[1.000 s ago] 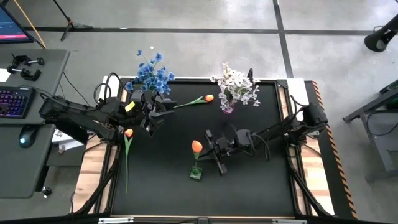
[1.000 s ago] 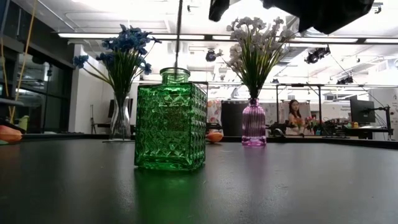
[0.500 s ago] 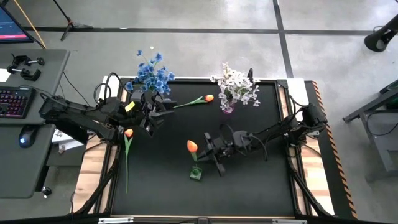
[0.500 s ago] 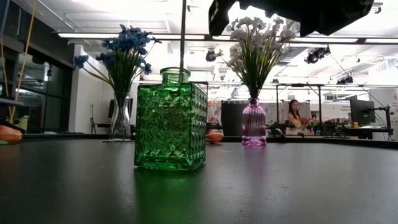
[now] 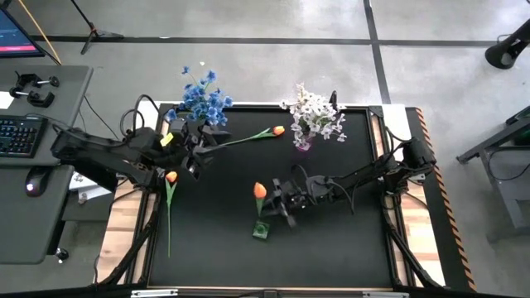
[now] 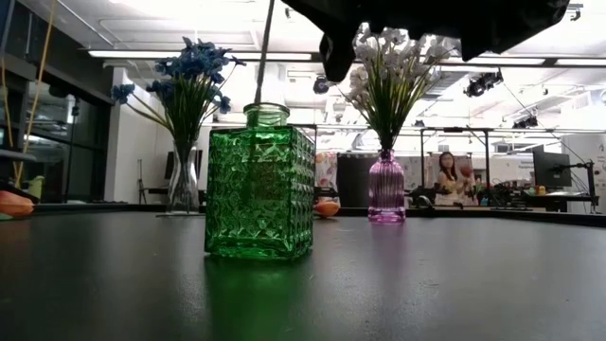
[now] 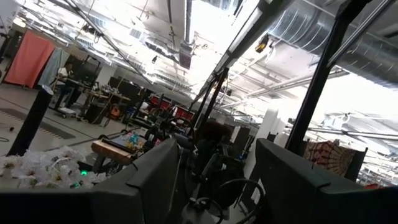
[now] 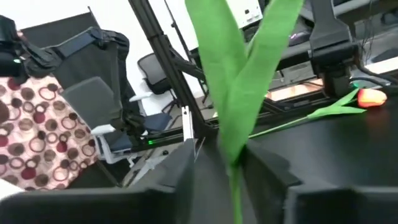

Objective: Sort flowers into vase by color
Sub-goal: Put the bottom right orange flower into the green vase, then put the bottom orange flower into the green vase

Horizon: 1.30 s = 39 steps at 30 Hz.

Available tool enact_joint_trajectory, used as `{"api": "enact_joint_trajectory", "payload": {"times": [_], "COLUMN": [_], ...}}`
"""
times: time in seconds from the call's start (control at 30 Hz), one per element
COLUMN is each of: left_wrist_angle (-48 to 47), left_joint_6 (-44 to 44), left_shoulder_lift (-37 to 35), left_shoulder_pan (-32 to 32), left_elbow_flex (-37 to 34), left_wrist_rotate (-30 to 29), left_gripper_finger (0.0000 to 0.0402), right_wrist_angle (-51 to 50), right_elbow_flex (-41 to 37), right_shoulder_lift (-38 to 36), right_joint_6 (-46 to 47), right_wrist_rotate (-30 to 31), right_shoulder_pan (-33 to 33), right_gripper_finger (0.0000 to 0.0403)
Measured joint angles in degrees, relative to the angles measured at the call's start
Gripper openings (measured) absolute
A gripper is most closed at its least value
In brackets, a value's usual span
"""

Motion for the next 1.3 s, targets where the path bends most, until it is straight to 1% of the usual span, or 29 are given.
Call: {"api": "enact_joint_trajectory", "payload": {"times": [0.1,0.2,0.27,0.37,0.57,0.87,1.13,1.3], "left_wrist_angle": [-1.7,-4.6,-6.7,-10.0,-14.5,-17.3,-17.8,-20.8], "left_joint_6": [0.8,0.8,0.8,0.8,0.8,1.9,4.2,-1.1], "left_shoulder_lift": [-1.7,-3.9,-5.5,-7.7,-11.0,-12.9,-12.9,-12.9], "left_shoulder_pan": [0.0,0.0,0.0,0.0,0.0,0.0,0.0,0.0], "left_elbow_flex": [0.0,0.0,0.0,0.0,0.0,0.0,0.0,0.0], "left_wrist_rotate": [0.0,0.0,-0.1,-0.8,-1.4,-1.3,-1.5,-0.7], "left_gripper_finger": [0.0207,0.0207,0.0207,0.0207,0.0207,0.0207,0.0207,0.0207], "right_wrist_angle": [-0.1,-0.1,-1.8,-6.4,-17.1,-38.1,-56.7,-65.3], "right_elbow_flex": [0.0,0.0,0.0,0.0,0.0,0.0,0.0,0.0], "right_shoulder_lift": [-0.6,-1.6,-2.3,-3.9,-7.9,-18.6,-27.9,-31.7], "right_joint_6": [0.3,0.3,0.1,-0.3,-4.0,-4.2,-0.4,2.3], "right_wrist_rotate": [-1.5,-2.6,-3.0,-3.1,-3.1,-3.1,-3.0,-4.1], "right_shoulder_pan": [0.0,0.0,0.0,0.0,-0.4,-1.8,-1.9,-1.9], "right_gripper_finger": [0.0169,0.0209,0.0228,0.0242,0.0238,0.021,0.0206,0.0206]}}
